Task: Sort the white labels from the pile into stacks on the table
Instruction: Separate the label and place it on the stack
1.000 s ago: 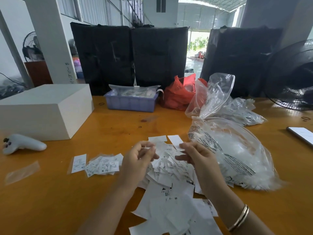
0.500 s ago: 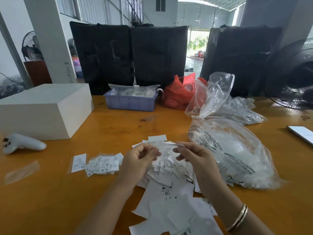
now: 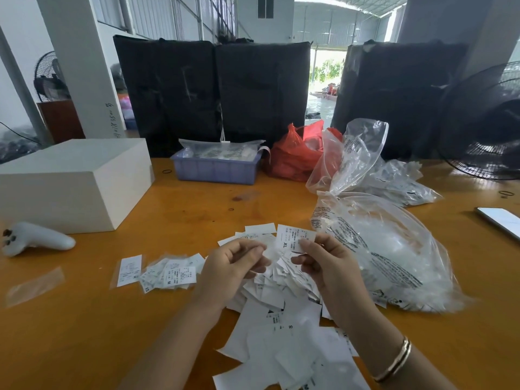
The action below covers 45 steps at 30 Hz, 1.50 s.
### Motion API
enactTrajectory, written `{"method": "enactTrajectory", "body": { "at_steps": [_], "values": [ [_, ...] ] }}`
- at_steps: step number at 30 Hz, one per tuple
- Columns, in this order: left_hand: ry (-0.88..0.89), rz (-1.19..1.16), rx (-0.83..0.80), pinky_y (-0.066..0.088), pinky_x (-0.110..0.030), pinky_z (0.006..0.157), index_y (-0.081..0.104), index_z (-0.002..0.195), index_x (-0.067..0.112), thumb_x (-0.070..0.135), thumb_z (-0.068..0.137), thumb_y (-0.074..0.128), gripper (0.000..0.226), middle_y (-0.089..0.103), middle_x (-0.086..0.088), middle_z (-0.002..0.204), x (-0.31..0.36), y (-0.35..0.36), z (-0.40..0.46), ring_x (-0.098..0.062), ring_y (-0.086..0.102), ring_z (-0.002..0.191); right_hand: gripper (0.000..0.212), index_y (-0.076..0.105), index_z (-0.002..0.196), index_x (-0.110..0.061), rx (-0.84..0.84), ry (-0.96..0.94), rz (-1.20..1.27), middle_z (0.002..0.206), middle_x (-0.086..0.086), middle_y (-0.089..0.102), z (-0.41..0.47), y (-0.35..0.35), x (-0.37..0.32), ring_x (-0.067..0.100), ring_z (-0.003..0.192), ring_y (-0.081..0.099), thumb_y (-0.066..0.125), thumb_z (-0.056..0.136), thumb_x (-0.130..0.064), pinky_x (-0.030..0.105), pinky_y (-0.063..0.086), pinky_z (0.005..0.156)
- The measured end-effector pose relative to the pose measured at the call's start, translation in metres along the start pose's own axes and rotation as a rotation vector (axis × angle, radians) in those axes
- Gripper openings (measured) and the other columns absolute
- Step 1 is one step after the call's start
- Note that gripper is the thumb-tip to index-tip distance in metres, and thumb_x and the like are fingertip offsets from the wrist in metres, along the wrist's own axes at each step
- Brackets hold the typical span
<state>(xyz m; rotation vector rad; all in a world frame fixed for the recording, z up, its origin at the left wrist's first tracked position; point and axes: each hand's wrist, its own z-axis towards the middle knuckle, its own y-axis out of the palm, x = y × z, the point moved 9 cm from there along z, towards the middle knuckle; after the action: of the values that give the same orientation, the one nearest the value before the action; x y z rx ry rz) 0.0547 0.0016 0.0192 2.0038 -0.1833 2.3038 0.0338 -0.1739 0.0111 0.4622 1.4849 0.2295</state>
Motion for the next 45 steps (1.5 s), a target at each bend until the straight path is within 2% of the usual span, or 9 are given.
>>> {"method": "enactTrajectory", "body": {
  "at_steps": [4, 11, 14, 18, 27, 38, 45],
  "values": [
    [-0.017, -0.006, 0.000, 0.052, -0.014, 0.059, 0.070, 0.090, 0.015, 0.015, 0.088, 0.064, 0.006, 0.075, 0.000, 0.076, 0.000, 0.000, 0.000, -0.010, 0.071, 0.069, 0.015, 0.067, 0.073, -0.015, 0.017, -0.013, -0.045, 0.075, 0.010, 0.071, -0.001, 0.000, 0.000, 0.018, 0.063, 0.067, 0.069, 0.082, -0.004, 0.020, 0.052, 0.054],
    [-0.026, 0.033, 0.006, 0.052, -0.013, 0.060, 0.069, 0.095, 0.021, 0.019, 0.091, 0.061, 0.008, 0.075, 0.005, 0.077, -0.003, -0.001, 0.001, -0.005, 0.069, 0.067, 0.007, 0.063, 0.084, -0.009, 0.018, -0.040, -0.119, 0.072, 0.007, 0.071, 0.000, 0.000, -0.001, 0.019, 0.066, 0.068, 0.070, 0.082, -0.008, 0.020, 0.053, 0.057],
    [-0.027, 0.051, 0.015, 0.051, -0.012, 0.059, 0.070, 0.092, 0.019, 0.021, 0.092, 0.060, 0.010, 0.075, 0.005, 0.075, -0.003, -0.003, 0.001, -0.003, 0.067, 0.065, 0.008, 0.064, 0.080, -0.013, 0.035, -0.051, -0.070, 0.074, 0.007, 0.072, -0.001, 0.000, -0.002, 0.018, 0.065, 0.069, 0.068, 0.083, -0.006, 0.019, 0.053, 0.056],
    [-0.022, 0.071, 0.020, 0.050, -0.012, 0.057, 0.071, 0.091, 0.018, 0.021, 0.091, 0.061, 0.010, 0.074, 0.004, 0.075, -0.003, -0.003, 0.000, -0.002, 0.066, 0.063, 0.007, 0.062, 0.086, -0.009, 0.053, -0.046, -0.015, 0.078, 0.009, 0.073, -0.001, -0.002, -0.003, 0.018, 0.066, 0.070, 0.066, 0.084, -0.004, 0.019, 0.053, 0.055],
    [-0.027, 0.043, 0.045, 0.052, -0.013, 0.059, 0.070, 0.093, 0.019, 0.030, 0.088, 0.063, 0.014, 0.074, 0.004, 0.074, -0.003, -0.006, 0.001, -0.004, 0.066, 0.064, 0.006, 0.060, 0.089, -0.006, -0.022, -0.093, -0.255, 0.074, 0.006, 0.073, -0.004, 0.012, -0.002, 0.021, 0.067, 0.070, 0.065, 0.087, -0.003, 0.020, 0.052, 0.056],
    [-0.013, 0.034, 0.079, 0.052, -0.012, 0.058, 0.070, 0.092, 0.019, 0.025, 0.089, 0.064, 0.009, 0.073, 0.004, 0.073, -0.003, -0.011, 0.002, -0.003, 0.066, 0.063, 0.013, 0.057, 0.086, -0.009, 0.024, -0.060, -0.057, 0.078, 0.008, 0.073, -0.001, 0.001, -0.001, 0.020, 0.067, 0.071, 0.065, 0.085, 0.001, 0.020, 0.053, 0.056],
    [0.010, 0.074, 0.108, 0.050, -0.010, 0.056, 0.068, 0.093, 0.020, 0.025, 0.089, 0.063, 0.008, 0.073, 0.007, 0.072, -0.001, -0.014, 0.002, -0.001, 0.065, 0.061, 0.013, 0.057, 0.089, -0.007, -0.022, -0.045, -0.114, 0.074, 0.008, 0.073, -0.001, 0.008, 0.001, 0.022, 0.064, 0.071, 0.065, 0.084, 0.001, 0.020, 0.052, 0.052]
  ]
}}
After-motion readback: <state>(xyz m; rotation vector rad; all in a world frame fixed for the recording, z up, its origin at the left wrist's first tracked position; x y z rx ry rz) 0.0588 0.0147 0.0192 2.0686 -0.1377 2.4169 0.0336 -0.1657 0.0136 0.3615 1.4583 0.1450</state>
